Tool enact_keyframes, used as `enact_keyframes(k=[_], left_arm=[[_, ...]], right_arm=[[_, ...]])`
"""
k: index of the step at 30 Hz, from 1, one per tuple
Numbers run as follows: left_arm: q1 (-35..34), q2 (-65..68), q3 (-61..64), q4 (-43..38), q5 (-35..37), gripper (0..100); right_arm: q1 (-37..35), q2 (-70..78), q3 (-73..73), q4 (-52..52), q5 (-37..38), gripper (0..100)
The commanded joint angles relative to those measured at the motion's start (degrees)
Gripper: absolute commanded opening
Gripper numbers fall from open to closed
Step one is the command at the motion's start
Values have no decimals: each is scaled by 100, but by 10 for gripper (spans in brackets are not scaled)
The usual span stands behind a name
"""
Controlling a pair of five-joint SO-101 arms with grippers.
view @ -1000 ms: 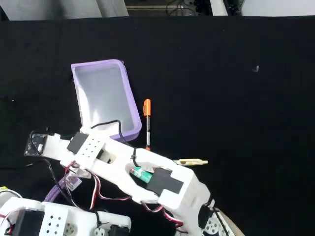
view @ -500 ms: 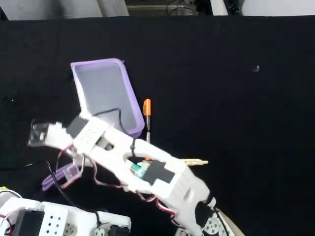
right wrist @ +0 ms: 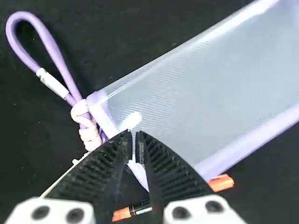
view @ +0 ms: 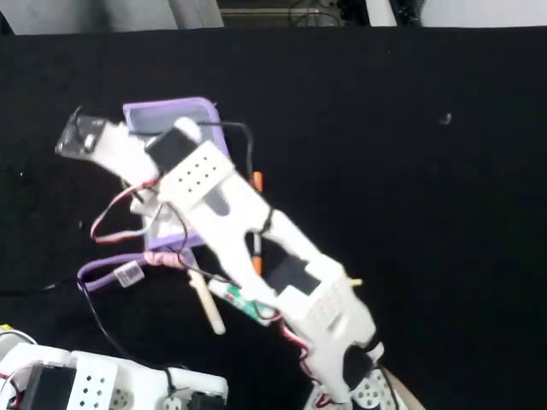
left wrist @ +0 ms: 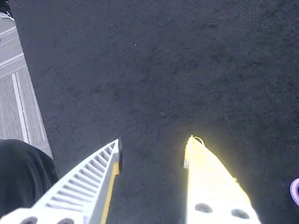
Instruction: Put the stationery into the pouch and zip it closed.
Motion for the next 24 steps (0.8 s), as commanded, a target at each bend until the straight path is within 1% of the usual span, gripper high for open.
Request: enact_keyframes(k=[1, 4, 7, 13, 21, 24], left_arm=[[-13, -26, 40, 18, -9, 227], [-13, -26, 92, 9, -9, 227], [-31, -26, 127, 18, -26, 227], [-40, -26, 154, 18, -35, 227], [-31, -26, 136, 9, -18, 227], [-22, -26, 119, 9, -18, 227]], right_arm=[[246, -22, -848, 422, -202, 11], [202, 57, -840, 695, -308, 15], [-123, 286, -444, 721, -88, 16], [-712, 954, -31, 158, -9, 16], [-844, 1578, -57, -53, 0, 18], [-835, 1587, -57, -149, 0, 90]])
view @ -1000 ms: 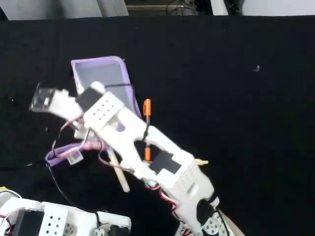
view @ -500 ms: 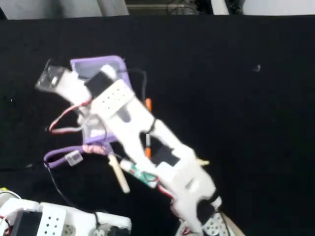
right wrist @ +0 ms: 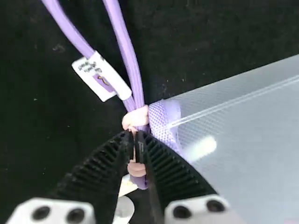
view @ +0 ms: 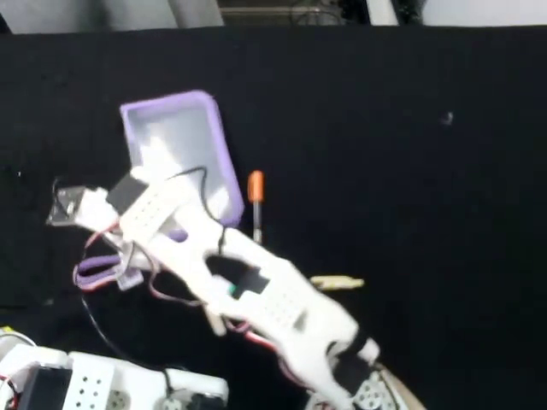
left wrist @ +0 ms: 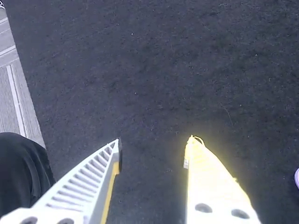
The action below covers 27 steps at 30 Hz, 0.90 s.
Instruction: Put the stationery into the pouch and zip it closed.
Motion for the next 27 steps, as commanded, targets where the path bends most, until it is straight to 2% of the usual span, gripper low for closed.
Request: enact_keyframes(k=[1, 6, 14, 17, 22, 27], left_arm=[[-22, -26, -101, 9, -9, 227], [-22, -26, -119, 9, -9, 227], [-22, -26, -127, 9, -9, 227], [-22, -26, -127, 9, -9, 227], [-22, -26, -127, 9, -9, 227], [-22, -26, -127, 9, -9, 227]], right_arm=[[-35, -48, -57, -176, 44, 122], [-44, -4, -101, -185, 220, 234], [-18, 418, 110, -237, 835, 236], [35, 576, -31, -396, 835, 201], [290, 620, -549, -360, 800, 19], [642, 620, -1270, 0, 800, 47]])
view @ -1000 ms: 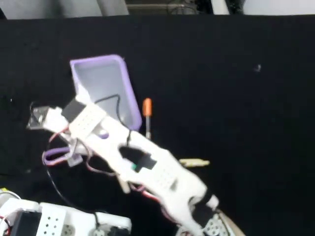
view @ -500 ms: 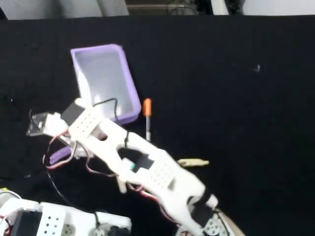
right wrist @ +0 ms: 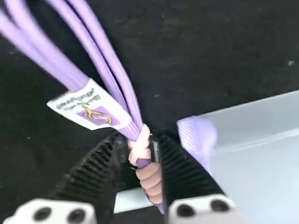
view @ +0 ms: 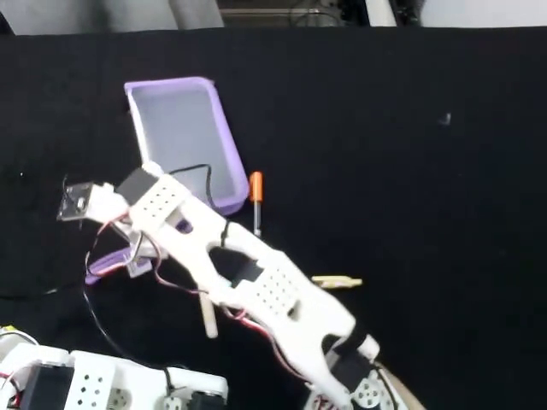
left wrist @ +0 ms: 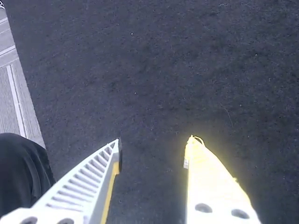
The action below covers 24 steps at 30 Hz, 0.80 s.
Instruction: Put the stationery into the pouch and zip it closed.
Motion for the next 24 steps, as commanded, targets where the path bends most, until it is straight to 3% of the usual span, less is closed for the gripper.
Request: enact_keyframes(k=[1, 4, 9, 18, 24], left_arm=[[-22, -26, -127, 9, -9, 227], [-22, -26, -127, 9, 0, 227], [-22, -26, -127, 9, 0, 227], [-4, -35, -75, 18, 0, 227], [989, -35, -66, 62, 0, 229]], right_arm=[[396, -31, -910, 431, 9, 46], [589, -31, -1780, 879, -44, 39], [1064, -13, -3257, 1240, -791, 15], [1521, -31, -3987, 1248, -1196, 15], [1521, -31, -4488, 1248, -1398, 15]])
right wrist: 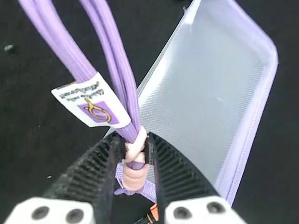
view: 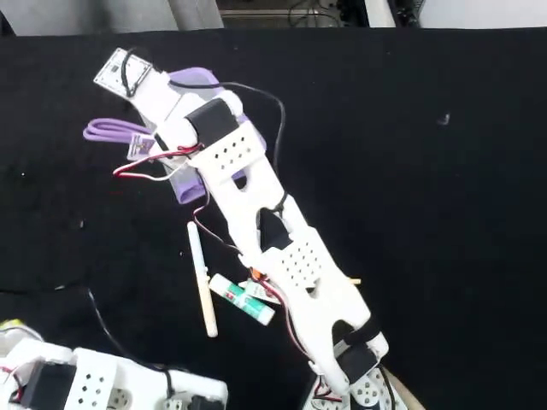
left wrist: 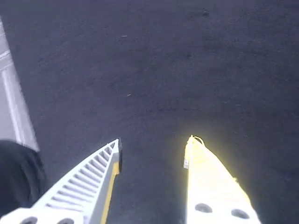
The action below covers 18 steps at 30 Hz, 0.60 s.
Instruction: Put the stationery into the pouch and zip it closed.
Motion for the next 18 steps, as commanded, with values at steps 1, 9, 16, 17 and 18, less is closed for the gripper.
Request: enact_keyframes(k=[1, 9, 16, 17, 18], left_arm=[[945, -35, -66, 53, 0, 229], [3037, -35, -119, 44, 18, 232], [4813, -35, -356, -9, 985, 232], [5077, -35, -391, -9, 1073, 232], [5332, -35, -409, -9, 1134, 232]], right_arm=[[97, -92, -673, 185, -334, 15], [141, -804, -681, 149, -404, 15], [343, -1473, -664, 158, -413, 15], [352, -1543, -664, 158, -413, 15], [352, -1613, -664, 158, -413, 15]])
